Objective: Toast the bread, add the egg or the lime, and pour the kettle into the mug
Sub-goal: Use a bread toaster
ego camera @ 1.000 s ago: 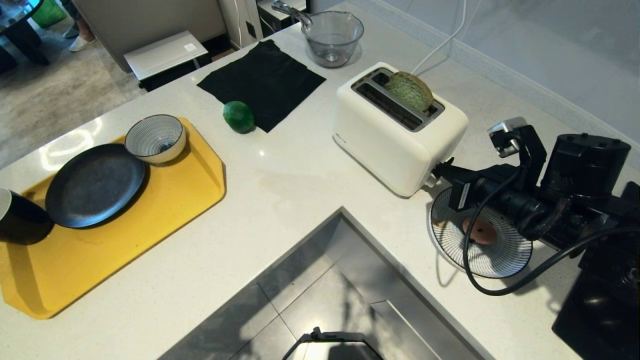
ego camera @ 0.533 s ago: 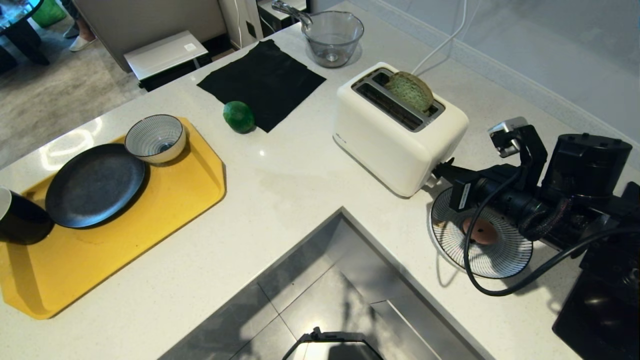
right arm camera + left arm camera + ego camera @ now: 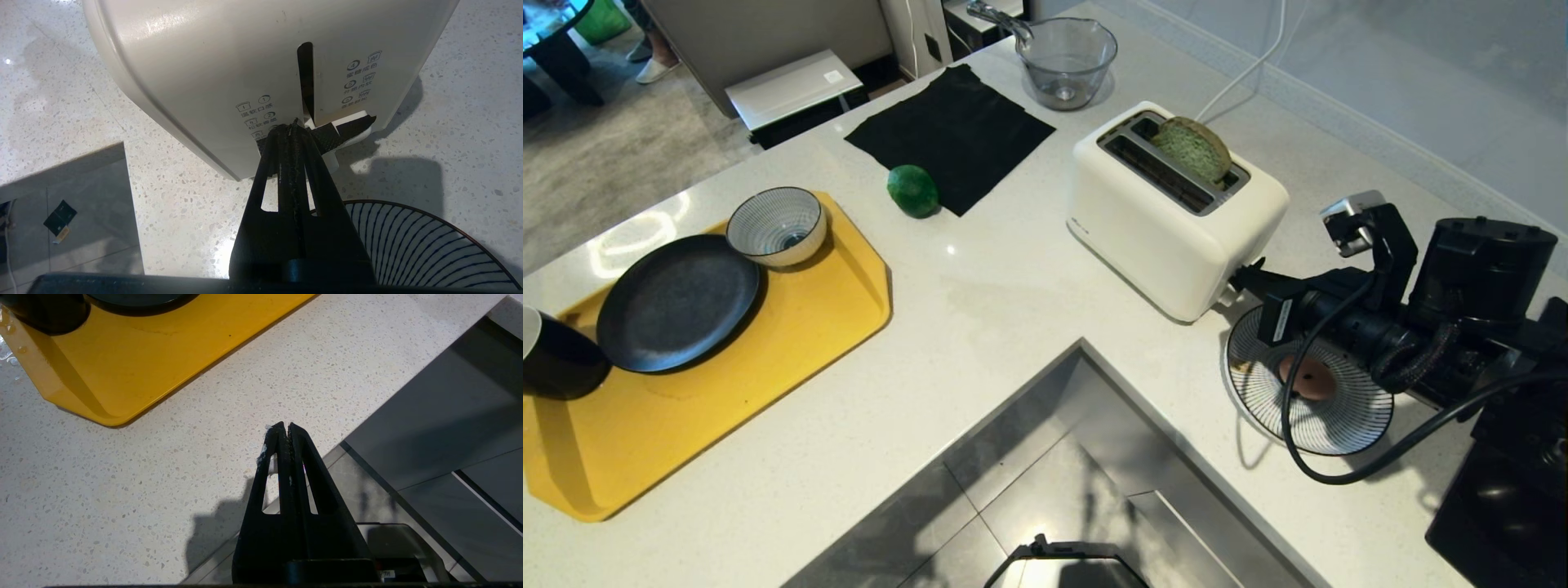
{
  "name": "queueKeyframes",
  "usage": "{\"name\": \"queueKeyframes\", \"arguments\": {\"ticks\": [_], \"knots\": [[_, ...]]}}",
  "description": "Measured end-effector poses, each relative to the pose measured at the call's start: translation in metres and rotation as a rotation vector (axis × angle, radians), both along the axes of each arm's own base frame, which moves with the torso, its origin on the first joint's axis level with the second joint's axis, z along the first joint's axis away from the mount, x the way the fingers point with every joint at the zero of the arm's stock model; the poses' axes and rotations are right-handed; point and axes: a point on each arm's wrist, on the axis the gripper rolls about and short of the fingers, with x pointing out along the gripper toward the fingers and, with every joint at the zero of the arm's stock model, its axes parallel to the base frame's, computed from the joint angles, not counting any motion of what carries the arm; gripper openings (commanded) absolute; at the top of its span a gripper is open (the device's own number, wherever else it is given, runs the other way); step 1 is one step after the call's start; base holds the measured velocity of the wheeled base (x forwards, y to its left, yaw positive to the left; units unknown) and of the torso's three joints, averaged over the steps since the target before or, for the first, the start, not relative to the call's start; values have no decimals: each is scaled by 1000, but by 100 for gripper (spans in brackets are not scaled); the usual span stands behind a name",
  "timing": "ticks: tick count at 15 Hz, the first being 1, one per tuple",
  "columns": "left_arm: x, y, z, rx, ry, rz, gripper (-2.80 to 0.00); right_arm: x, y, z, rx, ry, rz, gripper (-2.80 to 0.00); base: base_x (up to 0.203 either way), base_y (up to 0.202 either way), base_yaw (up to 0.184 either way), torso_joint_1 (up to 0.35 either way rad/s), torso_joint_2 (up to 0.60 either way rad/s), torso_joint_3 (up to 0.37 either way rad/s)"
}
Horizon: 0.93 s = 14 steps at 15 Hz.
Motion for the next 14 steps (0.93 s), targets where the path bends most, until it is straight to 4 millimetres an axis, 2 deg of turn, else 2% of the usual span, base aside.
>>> {"name": "queueKeyframes", "arguments": {"ticks": [14], "knots": [[0,0,0,-1,0,0,-280,-6,-2,5,4,-14,0,-280,0,0,0,0,0,0]]}}
